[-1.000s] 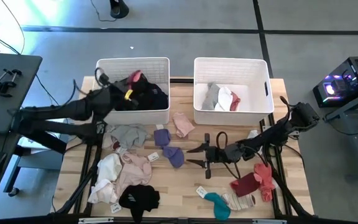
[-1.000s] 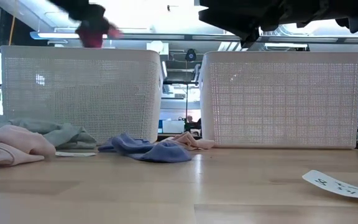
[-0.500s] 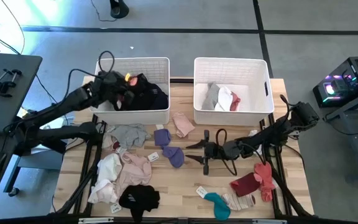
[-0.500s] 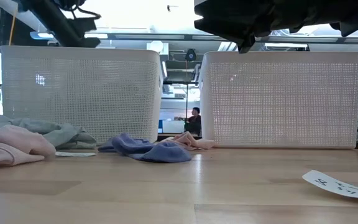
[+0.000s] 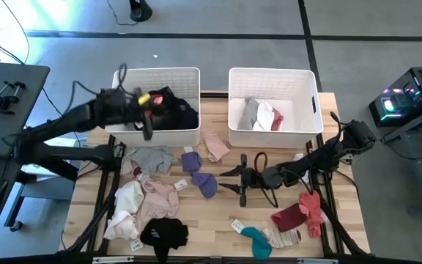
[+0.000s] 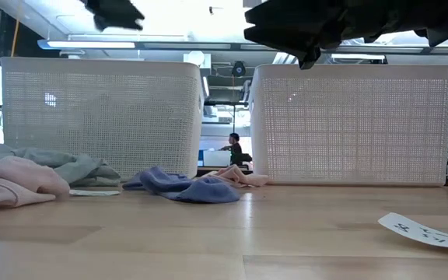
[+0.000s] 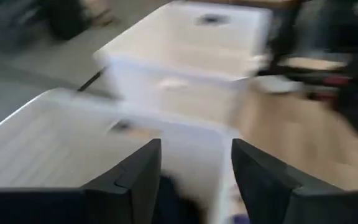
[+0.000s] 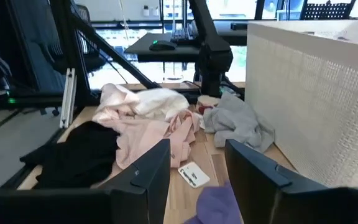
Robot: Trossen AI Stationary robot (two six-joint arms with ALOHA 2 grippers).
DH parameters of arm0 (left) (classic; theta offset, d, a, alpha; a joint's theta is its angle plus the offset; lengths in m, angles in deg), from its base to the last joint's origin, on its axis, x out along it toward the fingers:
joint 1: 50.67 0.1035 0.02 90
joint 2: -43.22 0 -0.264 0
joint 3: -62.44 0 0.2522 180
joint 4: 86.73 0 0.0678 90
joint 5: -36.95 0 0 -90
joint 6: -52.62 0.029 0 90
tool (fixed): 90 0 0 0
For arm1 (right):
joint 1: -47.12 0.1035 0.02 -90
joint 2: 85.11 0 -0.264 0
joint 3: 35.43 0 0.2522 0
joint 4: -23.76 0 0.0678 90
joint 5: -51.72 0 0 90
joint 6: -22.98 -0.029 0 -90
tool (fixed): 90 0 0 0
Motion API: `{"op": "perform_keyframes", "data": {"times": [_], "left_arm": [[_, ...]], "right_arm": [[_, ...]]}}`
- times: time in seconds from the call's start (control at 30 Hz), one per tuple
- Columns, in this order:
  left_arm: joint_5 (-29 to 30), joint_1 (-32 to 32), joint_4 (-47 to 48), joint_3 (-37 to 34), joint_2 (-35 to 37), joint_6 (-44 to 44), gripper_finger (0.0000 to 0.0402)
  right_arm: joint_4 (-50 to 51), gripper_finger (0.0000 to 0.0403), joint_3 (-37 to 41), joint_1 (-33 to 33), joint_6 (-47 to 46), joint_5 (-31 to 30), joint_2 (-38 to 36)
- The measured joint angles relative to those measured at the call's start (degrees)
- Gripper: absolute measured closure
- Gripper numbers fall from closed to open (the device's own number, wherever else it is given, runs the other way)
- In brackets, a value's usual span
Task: Sort clothes
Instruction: Put the white sock into the right white laundry bin
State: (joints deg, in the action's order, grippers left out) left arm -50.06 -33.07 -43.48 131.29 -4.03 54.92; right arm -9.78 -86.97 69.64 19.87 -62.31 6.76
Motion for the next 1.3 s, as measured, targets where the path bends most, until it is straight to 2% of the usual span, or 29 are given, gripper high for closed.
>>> {"op": "perform_keyframes", "data": {"times": [0.1,0.2,0.33,0.4,0.5,0.63,0.77,0.87,0.97,1.07,1.13,1.2,1.3], "left_arm": [[-0.3,-9.0,-9.2,-4.5,-0.1,3.1,0.0242],[-0.4,-17.4,-19.8,-9.7,-0.6,5.9,0.026],[0.8,-26.4,-31.8,-15.0,-2.3,7.3,0.0276],[2.5,-30.0,-34.5,-16.2,-3.4,7.3,0.0282],[6.3,-34.7,-35.9,-16.3,-5.8,7.4,0.0287],[12.9,-39.1,-36.2,-16.4,-8.9,7.2,0.0289],[17.2,-41.3,-37.3,-16.4,-12.3,5.3,0.0289],[18.1,-42.0,-39.1,-16.4,-15.2,3.6,0.0289],[18.6,-42.2,-41.5,-16.4,-18.1,2.7,0.0289],[18.6,-42.2,-44.2,-16.4,-20.8,2.9,0.0289],[18.7,-42.2,-45.8,-16.4,-22.5,3.3,0.0289],[18.7,-42.2,-46.8,-16.4,-23.9,3.3,0.0289],[18.7,-42.2,-47.9,-16.4,-25.8,3.3,0.0289]], "right_arm": [[0.8,0.0256,0.0,0.3,0.1,-0.2,0.0],[2.7,0.0256,0.0,2.1,0.4,-3.6,-0.7],[11.5,0.0256,0.0,6.6,-0.7,-10.7,-4.4],[17.0,0.0256,0.0,9.2,-4.0,-11.8,-6.9],[25.2,0.0256,0.0,13.9,-12.7,-9.2,-10.7],[34.0,0.0256,0.0,20.7,-29.7,-2.7,-13.8],[42.8,0.0258,-0.3,27.6,-47.2,-1.2,-14.5],[58.9,0.0269,-3.9,31.0,-62.6,-0.1,-14.5],[81.8,0.029,-9.7,33.0,-78.3,3.8,-13.5],[103.3,0.0316,-15.2,33.4,-88.4,7.6,-11.5],[115.2,0.0332,-17.4,33.2,-93.6,7.8,-9.9],[122.6,0.0344,-18.1,32.6,-98.8,7.8,-8.5],[125.2,0.0353,-16.3,31.8,-102.9,7.8,-7.3]]}}
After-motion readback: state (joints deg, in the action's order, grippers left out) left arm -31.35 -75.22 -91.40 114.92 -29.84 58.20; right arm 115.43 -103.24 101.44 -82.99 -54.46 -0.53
